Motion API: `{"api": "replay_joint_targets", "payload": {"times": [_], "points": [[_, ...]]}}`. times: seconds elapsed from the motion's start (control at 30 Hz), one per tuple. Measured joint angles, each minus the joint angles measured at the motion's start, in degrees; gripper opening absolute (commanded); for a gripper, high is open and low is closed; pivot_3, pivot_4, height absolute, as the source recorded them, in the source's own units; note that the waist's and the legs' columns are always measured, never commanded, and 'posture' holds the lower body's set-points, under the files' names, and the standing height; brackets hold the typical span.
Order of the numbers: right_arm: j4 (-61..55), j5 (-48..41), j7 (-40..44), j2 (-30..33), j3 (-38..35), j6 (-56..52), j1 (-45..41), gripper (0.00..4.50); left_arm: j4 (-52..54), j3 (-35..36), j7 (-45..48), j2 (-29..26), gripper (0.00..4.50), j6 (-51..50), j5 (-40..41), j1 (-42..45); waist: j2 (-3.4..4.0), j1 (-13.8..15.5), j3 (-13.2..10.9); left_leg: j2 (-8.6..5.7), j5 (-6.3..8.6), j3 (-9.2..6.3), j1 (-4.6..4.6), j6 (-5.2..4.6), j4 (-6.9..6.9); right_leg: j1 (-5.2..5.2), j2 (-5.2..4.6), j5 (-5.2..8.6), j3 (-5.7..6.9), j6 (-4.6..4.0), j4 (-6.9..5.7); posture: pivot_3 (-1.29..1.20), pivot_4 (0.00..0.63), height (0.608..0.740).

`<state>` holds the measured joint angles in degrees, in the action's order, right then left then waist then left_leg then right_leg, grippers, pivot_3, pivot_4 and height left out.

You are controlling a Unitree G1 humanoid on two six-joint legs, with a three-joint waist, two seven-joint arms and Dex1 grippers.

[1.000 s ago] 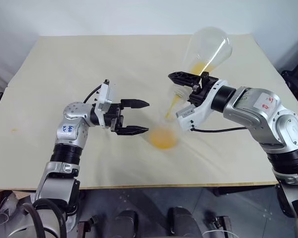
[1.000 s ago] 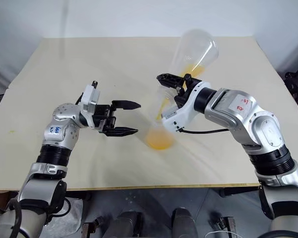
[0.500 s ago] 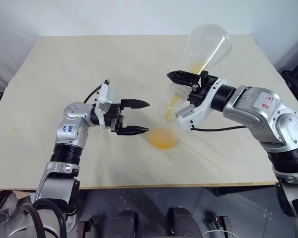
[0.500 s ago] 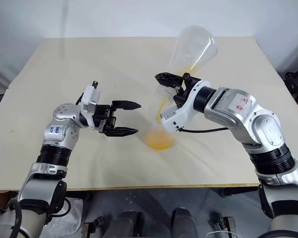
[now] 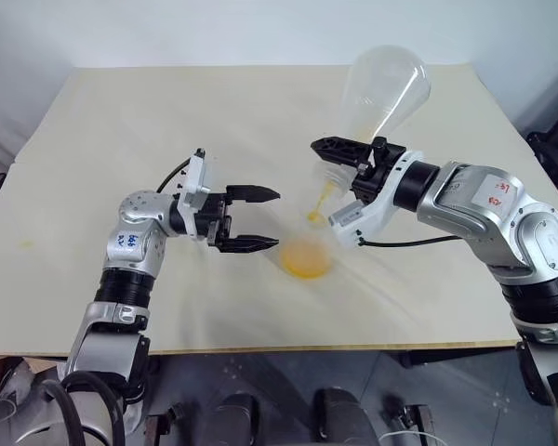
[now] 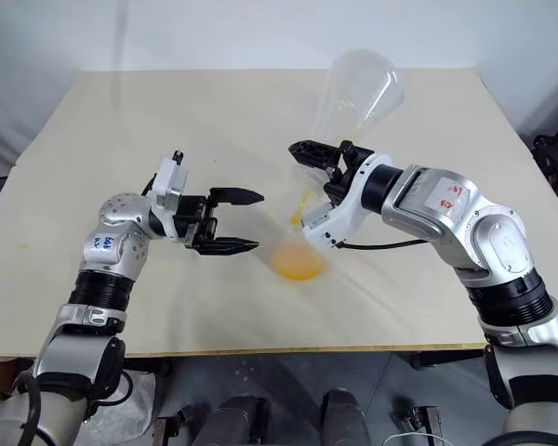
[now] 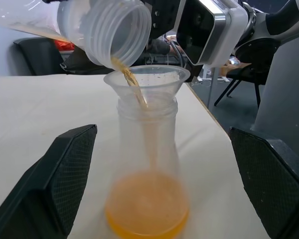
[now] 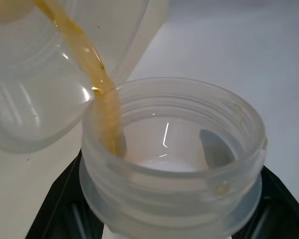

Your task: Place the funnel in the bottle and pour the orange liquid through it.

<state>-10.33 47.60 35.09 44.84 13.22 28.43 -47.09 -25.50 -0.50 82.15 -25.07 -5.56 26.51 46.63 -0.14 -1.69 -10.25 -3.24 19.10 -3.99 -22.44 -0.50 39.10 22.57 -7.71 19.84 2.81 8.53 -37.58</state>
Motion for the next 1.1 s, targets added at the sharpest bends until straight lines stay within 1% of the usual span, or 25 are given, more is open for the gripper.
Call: {"api": "replay_joint_targets", "payload": {"times": [0.8,0.87,0.93,1.0,1.03,1.1], "points": [[1.4,1.3,-1.7,0.5,0.0,2.7,-1.1,2.47,-1.5,0.0,0.5,0.1,4.50,0.6,-0.1,0.2,0.00,-0.1,0.0,0.00,0.00,0.00,0.01,0.00,0.01,0.01,0.00,0.00,0.00,0.00,-0.03,0.00,0.150,0.740],[1.4,-0.6,-1.3,-0.3,-0.2,1.3,-1.1,2.47,-1.7,0.0,0.5,0.1,4.50,0.7,-0.2,0.2,0.00,-0.1,0.0,0.01,0.00,0.00,0.01,0.00,0.01,0.01,0.00,0.00,0.00,0.00,-0.03,0.00,0.150,0.740],[1.0,-4.6,0.3,-2.1,-0.7,-1.8,-1.0,2.47,-1.8,0.0,0.5,0.1,4.50,0.7,-0.2,0.2,0.00,-0.1,0.0,0.02,0.00,0.00,0.01,0.00,0.01,0.01,0.01,0.00,0.01,0.00,-0.04,0.00,0.150,0.740],[-0.2,-9.0,2.5,-3.7,-1.6,-5.7,-0.4,2.47,-1.9,0.0,0.5,0.1,4.50,0.9,-0.3,0.4,0.00,-0.1,0.0,0.04,0.00,0.00,0.01,0.00,0.01,0.01,0.01,0.00,0.01,0.00,-0.05,0.00,0.150,0.740],[-1.5,-12.5,4.2,-4.7,-2.5,-8.9,0.4,2.47,-2.0,0.0,0.5,0.1,4.50,1.2,-0.4,0.5,0.00,0.0,0.0,0.04,0.00,-0.02,0.00,0.00,0.03,0.00,0.00,0.00,0.01,0.00,-0.07,0.00,0.150,0.740],[-3.0,-15.9,6.3,-5.5,-3.2,-13.0,0.7,2.47,-2.1,0.0,0.5,0.1,4.50,1.5,-0.6,0.8,0.00,0.0,0.0,0.02,0.00,-0.04,0.00,0.00,0.05,-0.01,-0.01,0.00,0.01,0.00,-0.07,0.00,0.150,0.740]]}}
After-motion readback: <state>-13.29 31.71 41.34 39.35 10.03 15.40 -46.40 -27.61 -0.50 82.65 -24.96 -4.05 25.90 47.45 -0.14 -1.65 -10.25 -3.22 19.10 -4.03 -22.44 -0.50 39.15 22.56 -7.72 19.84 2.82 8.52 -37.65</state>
